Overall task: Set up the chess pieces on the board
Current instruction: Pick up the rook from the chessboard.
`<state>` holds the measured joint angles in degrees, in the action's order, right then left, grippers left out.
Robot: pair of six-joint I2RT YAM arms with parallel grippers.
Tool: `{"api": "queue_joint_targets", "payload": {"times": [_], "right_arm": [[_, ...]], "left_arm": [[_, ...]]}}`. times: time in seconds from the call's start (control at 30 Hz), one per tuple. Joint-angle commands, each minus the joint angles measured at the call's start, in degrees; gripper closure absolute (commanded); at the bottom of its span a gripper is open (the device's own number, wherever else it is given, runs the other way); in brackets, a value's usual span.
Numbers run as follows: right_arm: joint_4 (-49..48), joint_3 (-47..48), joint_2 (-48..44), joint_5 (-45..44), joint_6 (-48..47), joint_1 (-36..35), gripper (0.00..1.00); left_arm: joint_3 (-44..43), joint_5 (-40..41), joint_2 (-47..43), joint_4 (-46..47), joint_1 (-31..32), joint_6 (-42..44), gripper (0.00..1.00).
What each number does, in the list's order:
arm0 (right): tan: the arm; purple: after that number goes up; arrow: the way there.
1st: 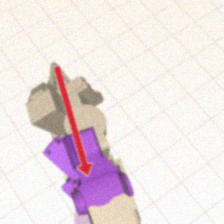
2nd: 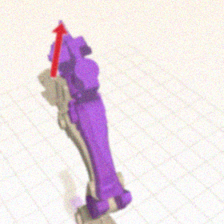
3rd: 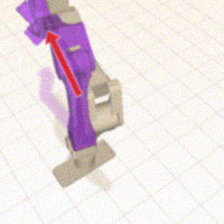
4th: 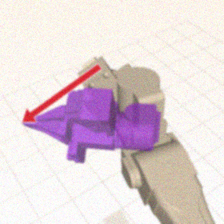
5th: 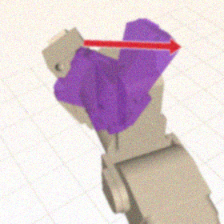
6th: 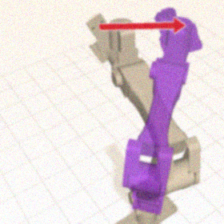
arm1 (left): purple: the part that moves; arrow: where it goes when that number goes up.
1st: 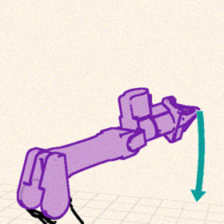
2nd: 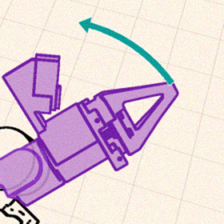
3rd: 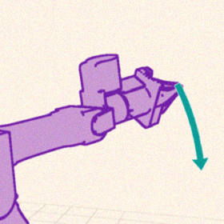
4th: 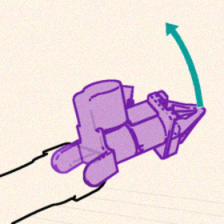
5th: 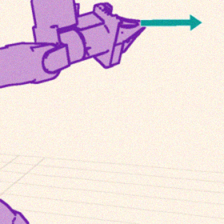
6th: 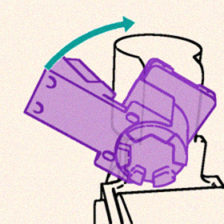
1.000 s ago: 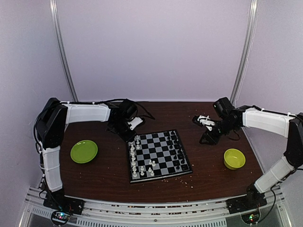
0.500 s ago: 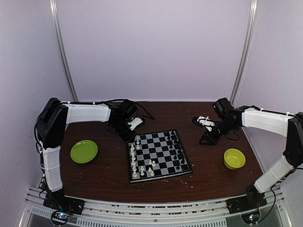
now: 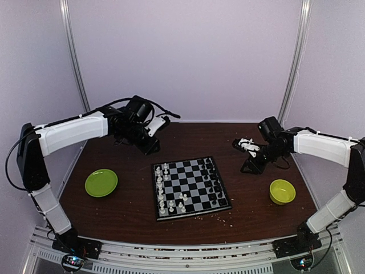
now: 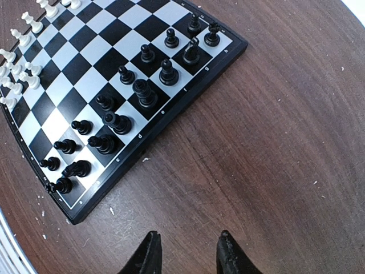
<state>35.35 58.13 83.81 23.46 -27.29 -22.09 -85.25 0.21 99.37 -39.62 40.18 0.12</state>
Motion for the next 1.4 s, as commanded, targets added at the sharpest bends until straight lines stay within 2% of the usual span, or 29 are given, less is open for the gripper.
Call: {"api": "queue_joint_targets", "payload": {"times": [0.0, 0.17, 0.47, 0.73, 1.03, 1.37], "right_arm": [[0.15, 0.99, -3.91, -0.17, -0.01, 0.38, 0.66], [0.67, 1.21, -7.02, -1.06, -0.35, 0.41, 0.66], [0.44, 0.41, -10.13, -2.1, -1.48, 0.38, 0.65], [0.95, 0.41, -11.01, -2.54, -2.13, 0.39, 0.65], [1.03, 0.4, -10.64, -2.97, -2.46, 0.33, 0.65], [1.35, 0.39, -10.43, -2.9, -2.66, 0.36, 0.65]], "left_arm": [[0.07, -1.97, -2.99, 0.3, 5.51, 0.65, 0.73], [2.09, 0.88, -2.73, -0.55, 12.31, 0.75, 0.74], [3.11, -2.64, 3.45, -0.47, 18.09, 2.27, 0.77], [1.65, -3.45, 8.6, -0.97, 18.18, 3.54, 0.74], [-1.29, -8.52, 12.46, 0.89, 18.43, 5.68, 0.7], [-2.82, -7.24, 16.77, -0.33, 18.53, 8.02, 0.69]]}}
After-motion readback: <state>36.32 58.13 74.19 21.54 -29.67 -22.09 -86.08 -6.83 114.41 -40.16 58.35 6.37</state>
